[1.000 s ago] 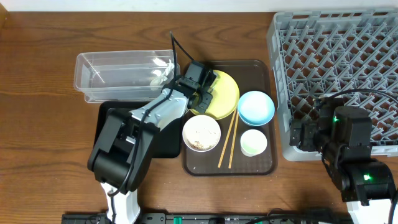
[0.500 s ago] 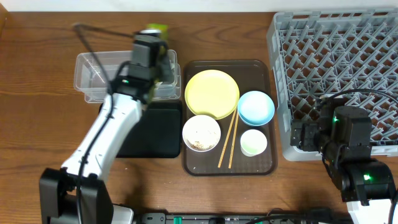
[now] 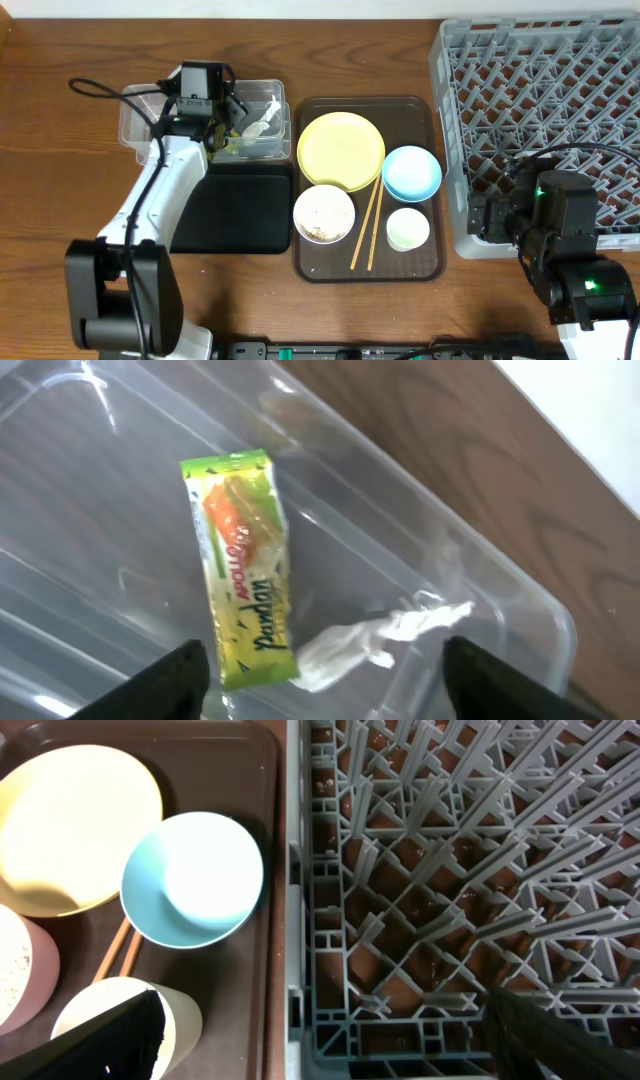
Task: Sort waste into correct bins and load items into the dishwasher rack
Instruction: 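Grasp the snack wrapper with the left gripper, drop it in the container, then grasp the pink rice bowl rim with the left gripper and lift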
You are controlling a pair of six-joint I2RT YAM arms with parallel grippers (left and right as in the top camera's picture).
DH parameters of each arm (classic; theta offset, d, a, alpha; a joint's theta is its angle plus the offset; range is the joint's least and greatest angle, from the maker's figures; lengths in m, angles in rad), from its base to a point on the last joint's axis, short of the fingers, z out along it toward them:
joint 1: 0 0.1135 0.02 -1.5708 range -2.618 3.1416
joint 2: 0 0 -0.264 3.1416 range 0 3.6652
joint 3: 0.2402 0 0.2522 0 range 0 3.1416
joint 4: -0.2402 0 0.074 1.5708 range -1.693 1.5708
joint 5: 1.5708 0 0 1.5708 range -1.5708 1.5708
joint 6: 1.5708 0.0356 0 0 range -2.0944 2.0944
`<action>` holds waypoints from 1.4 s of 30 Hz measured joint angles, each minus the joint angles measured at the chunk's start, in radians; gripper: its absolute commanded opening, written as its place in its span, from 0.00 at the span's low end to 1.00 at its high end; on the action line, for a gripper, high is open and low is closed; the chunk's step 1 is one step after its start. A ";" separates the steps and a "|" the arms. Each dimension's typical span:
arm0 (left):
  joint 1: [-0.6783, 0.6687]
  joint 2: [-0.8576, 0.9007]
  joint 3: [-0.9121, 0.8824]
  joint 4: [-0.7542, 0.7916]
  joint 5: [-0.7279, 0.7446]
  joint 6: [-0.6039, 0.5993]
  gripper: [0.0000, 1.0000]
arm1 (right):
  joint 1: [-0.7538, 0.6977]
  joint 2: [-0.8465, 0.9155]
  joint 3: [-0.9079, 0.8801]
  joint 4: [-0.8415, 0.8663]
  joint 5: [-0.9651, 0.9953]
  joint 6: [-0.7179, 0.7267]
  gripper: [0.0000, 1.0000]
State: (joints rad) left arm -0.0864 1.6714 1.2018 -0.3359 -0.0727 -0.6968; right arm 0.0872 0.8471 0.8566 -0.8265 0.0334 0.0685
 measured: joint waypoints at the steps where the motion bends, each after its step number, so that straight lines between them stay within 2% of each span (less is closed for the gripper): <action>1: -0.004 -0.014 0.000 -0.002 0.009 0.021 0.82 | 0.000 0.000 0.000 0.000 0.000 0.000 0.99; 4: -0.045 -0.084 0.000 -0.021 0.030 0.102 0.83 | 0.000 0.000 0.000 0.000 0.001 0.000 0.99; 8: -0.179 -0.180 0.001 -0.122 0.050 0.204 0.82 | 0.000 0.000 0.000 0.001 0.001 0.000 0.99; 14: -0.404 -0.160 0.000 -0.246 0.069 0.259 0.82 | 0.000 0.000 0.001 0.000 0.001 0.000 0.99; 18: -0.528 -0.098 -0.001 -0.259 0.071 0.257 0.69 | 0.000 0.000 0.001 0.000 0.001 0.000 0.99; 21: -0.603 -0.040 -0.001 -0.259 0.074 0.262 0.63 | 0.000 0.000 0.001 0.000 0.001 0.000 0.99; 31: -0.695 0.148 -0.003 -0.287 0.074 0.231 0.45 | 0.000 0.000 0.001 -0.001 0.001 0.000 0.99; 35: -0.701 0.173 -0.005 -0.288 0.074 0.211 0.27 | 0.000 0.000 0.001 -0.001 0.001 0.000 0.99; 42: -0.704 0.173 -0.005 -0.291 0.074 0.204 0.25 | 0.000 0.000 0.001 -0.002 0.001 0.000 0.99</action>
State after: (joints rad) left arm -0.7906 1.8442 1.1969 -0.6273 0.0013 -0.4931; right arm 0.0872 0.8471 0.8574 -0.8284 0.0341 0.0685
